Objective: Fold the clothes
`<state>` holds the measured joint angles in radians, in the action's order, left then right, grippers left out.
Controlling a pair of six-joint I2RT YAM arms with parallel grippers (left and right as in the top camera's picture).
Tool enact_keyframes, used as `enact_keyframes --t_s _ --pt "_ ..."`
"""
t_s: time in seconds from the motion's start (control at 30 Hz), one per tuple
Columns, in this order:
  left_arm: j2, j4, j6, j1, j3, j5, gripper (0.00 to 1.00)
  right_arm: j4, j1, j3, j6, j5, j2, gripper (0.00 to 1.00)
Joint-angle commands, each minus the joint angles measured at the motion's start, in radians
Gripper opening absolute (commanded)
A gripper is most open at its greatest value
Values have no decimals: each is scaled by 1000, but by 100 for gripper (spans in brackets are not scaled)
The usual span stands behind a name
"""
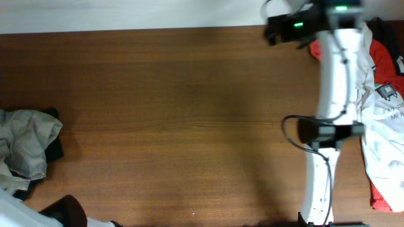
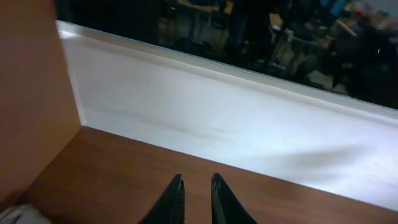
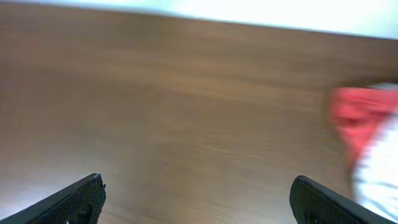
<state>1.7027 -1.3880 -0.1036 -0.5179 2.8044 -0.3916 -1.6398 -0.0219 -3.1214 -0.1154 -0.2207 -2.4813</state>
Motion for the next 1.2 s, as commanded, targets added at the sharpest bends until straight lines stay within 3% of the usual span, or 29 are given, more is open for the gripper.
enact_keyframes --t_s 0.0,0.1,0.2,0.27,0.37,0.47,0.6,0.63,0.67,0.73,0.77,0.8,0.83,0.93,1.17 --pt "78 10 26 39 -8 -74 15 -12 -166 -21 0 19 200 99" --pt "154 77 76 165 -8 -94 15 -11 -289 -20 0 4 337 99" --pt "193 145 76 334 -8 -38 15 -11 -320 -20 0 -12 434 99" --pt "177 161 77 422 -7 42 16 -9 -317 -20 0 -48 493 99" --pt "53 130 94 523 -7 49 21 -3 -317 -19 0 -107 592 99" --pt "-124 40 101 530 -7 64 21 -3 -317 -19 0 -113 629 99" --pt "-363 -114 101 530 -7 198 21 -2 -317 -19 0 -172 629 99" --pt "-397 -130 100 530 -7 198 22 -2 -317 -19 0 -172 629 99" --pt "-445 -152 100 530 -7 198 31 -3 -317 -19 0 -172 629 99" --pt "-507 -189 100 530 -7 200 31 -3 -317 -19 0 -172 629 99" --pt "-516 -200 100 530 -7 215 21 -3 -317 -19 0 -172 629 99" --pt "-519 -208 100 530 -7 217 5 -3 -317 -19 0 -172 629 99" --pt "-519 -222 95 530 -13 217 1 -3 -317 -19 0 -172 629 99" --pt "-519 -270 93 530 -111 263 11 -3 -317 -19 0 -169 629 99" --pt "-518 -289 93 530 -511 348 13 -3 -317 -19 0 -169 629 99"
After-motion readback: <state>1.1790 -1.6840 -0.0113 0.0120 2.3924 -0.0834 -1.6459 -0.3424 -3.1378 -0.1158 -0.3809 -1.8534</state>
